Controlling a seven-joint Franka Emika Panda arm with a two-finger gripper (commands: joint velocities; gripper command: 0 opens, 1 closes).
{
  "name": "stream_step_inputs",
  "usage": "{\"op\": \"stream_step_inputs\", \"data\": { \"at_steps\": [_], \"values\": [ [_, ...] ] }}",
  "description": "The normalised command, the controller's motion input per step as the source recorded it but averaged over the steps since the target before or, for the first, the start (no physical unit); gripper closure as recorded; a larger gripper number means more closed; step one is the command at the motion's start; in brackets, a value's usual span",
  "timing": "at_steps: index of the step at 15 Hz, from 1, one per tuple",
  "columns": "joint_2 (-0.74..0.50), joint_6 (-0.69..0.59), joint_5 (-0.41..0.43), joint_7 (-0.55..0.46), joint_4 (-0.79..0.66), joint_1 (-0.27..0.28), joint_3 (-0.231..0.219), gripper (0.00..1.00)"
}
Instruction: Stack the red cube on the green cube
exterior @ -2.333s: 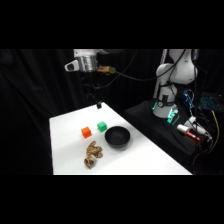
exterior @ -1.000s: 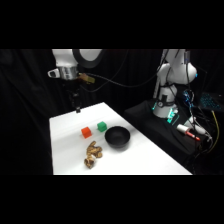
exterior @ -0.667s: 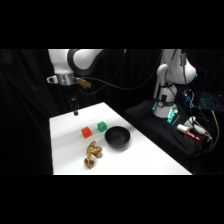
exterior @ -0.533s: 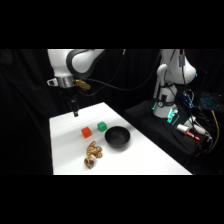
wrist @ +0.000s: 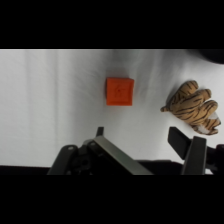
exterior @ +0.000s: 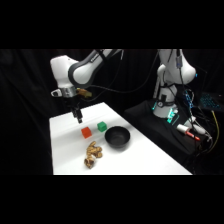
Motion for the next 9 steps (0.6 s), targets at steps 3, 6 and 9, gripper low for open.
{"op": "stream_step_inputs", "data": {
  "at_steps": [3, 6, 9],
  "values": [
    [0.02, 0.2, 0.152, -0.28, -0.15, -0.146, 0.138, 0.0],
    [0.0, 0.2, 0.141, -0.24, -0.15, -0.149, 0.11, 0.0],
    [0.02, 0.21, 0.111, -0.18, -0.1, -0.13, 0.085, 0.0]
  ]
}}
